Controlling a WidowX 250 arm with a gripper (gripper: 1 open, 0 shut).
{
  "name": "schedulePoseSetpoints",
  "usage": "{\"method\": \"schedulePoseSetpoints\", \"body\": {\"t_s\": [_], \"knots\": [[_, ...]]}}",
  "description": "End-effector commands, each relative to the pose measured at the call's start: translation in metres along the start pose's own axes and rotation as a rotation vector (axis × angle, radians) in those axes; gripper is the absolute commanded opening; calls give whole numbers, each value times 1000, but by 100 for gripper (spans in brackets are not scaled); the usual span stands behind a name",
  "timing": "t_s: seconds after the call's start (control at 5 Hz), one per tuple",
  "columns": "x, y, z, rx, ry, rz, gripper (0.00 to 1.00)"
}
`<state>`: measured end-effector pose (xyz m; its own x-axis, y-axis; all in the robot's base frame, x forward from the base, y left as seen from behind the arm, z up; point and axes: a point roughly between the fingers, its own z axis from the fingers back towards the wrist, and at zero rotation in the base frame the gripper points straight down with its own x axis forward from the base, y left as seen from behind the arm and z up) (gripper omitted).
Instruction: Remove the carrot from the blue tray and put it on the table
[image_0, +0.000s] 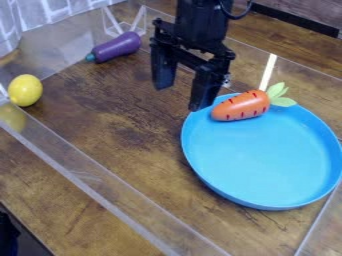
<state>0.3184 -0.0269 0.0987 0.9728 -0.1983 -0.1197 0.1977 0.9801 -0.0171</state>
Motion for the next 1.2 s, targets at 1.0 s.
{"method": "schedulePoseSetpoints", "body": {"t_s": [1.0], "knots": [[36, -12, -7, 13, -38, -127, 100]]}}
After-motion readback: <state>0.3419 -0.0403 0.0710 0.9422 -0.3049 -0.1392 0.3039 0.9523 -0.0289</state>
